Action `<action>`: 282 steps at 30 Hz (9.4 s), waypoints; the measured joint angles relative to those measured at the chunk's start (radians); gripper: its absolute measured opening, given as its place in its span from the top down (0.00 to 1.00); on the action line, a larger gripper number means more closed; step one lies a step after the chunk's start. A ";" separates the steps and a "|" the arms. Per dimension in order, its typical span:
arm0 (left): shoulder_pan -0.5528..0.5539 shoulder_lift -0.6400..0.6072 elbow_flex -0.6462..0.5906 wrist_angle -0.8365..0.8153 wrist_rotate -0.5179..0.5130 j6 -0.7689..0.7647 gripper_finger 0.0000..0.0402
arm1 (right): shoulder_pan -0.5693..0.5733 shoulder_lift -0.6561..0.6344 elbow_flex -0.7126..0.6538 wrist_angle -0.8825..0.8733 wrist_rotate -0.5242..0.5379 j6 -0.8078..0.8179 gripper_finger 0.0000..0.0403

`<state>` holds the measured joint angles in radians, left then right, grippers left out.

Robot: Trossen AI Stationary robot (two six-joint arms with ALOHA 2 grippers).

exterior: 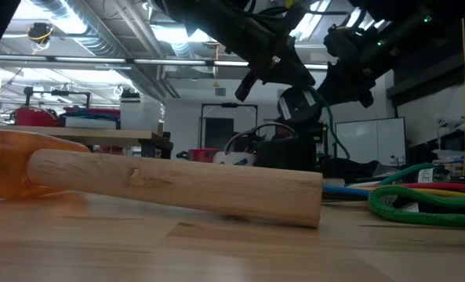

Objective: Coil cords
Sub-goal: Coil the blue wire onto the spool

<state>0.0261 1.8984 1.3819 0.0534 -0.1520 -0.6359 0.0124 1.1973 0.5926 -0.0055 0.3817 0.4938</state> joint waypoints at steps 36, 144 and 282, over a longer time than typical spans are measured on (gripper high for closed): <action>-0.110 0.000 0.002 -0.056 -0.092 0.464 0.72 | -0.007 0.077 0.004 0.206 -0.092 0.025 0.99; -0.232 -0.014 0.000 -0.178 -0.291 0.300 0.66 | -0.007 0.003 0.002 0.297 -0.087 -0.031 0.99; -0.209 -0.014 -0.002 -0.659 -0.342 0.218 0.89 | -0.018 -0.087 0.002 -0.170 -0.524 -0.112 0.99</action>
<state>-0.1832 1.8847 1.3804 -0.6058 -0.4942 -0.4182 -0.0059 1.1103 0.5945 -0.1757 -0.1425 0.3820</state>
